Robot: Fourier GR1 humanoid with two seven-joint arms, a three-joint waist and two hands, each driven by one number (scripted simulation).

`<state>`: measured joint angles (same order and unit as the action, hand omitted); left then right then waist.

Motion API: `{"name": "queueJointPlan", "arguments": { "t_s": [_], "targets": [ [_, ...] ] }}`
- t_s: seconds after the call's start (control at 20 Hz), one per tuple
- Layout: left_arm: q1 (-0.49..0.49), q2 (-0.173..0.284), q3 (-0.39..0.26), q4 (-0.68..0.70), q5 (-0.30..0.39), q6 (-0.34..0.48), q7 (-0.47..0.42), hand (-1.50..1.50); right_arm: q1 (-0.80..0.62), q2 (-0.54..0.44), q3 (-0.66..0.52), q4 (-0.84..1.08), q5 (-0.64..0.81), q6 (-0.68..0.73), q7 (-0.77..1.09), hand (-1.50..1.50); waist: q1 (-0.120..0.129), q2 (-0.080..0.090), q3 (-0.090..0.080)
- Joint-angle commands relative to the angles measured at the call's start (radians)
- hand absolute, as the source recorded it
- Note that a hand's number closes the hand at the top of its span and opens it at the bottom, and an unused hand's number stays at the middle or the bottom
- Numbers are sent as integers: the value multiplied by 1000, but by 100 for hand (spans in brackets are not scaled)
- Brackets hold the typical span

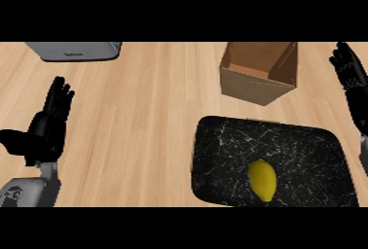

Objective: Pick the lemon from the tray and place it in the cardboard box

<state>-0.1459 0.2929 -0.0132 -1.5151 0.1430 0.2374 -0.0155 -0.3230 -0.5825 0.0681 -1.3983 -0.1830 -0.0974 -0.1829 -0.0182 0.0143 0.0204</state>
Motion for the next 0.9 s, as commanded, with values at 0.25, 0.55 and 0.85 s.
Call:
{"name": "queueJointPlan", "arguments": {
  "t_s": [0.25, 0.55, 0.85],
  "targets": [
    [-7, 162, -116, -51, -115, -186, -56, 0, 74, -102, -183, -397, -99, -107, 216, -150, -84, -53, -25],
    [5, 146, -136, -48, -96, -236, -58, 0, 542, -202, -174, -643, 104, -92, 189, -150, -54, -29, -21],
    [-57, 161, -111, -36, -84, -278, -46, 0, 680, -279, -167, -837, 301, -48, 190, -150, -27, -22, -22]
  ]
}}
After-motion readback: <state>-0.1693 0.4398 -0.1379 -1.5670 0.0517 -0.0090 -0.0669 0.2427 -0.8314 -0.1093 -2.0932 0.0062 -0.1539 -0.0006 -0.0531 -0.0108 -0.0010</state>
